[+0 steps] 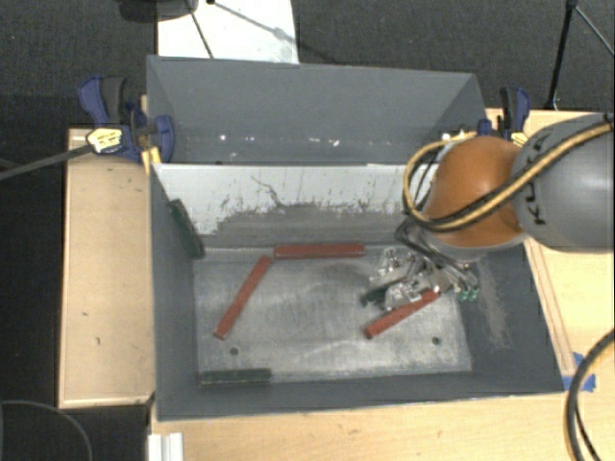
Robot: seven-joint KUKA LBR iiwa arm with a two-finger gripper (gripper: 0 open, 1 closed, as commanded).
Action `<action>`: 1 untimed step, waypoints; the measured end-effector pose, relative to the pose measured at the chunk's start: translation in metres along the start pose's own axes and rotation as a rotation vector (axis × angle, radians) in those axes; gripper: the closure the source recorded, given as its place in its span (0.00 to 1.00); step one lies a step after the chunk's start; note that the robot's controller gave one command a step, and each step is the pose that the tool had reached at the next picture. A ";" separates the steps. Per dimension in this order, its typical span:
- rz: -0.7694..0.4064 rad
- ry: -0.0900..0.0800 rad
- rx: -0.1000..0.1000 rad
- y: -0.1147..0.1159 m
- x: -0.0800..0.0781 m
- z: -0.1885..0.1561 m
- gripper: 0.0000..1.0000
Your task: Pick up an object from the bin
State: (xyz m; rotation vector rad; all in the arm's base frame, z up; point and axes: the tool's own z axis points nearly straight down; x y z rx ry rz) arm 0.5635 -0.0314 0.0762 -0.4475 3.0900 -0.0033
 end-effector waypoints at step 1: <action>-0.010 0.013 -0.004 -0.012 -0.008 -0.157 1.00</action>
Offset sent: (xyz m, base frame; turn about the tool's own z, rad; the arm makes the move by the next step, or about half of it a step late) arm 0.0000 0.0000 0.0000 0.0000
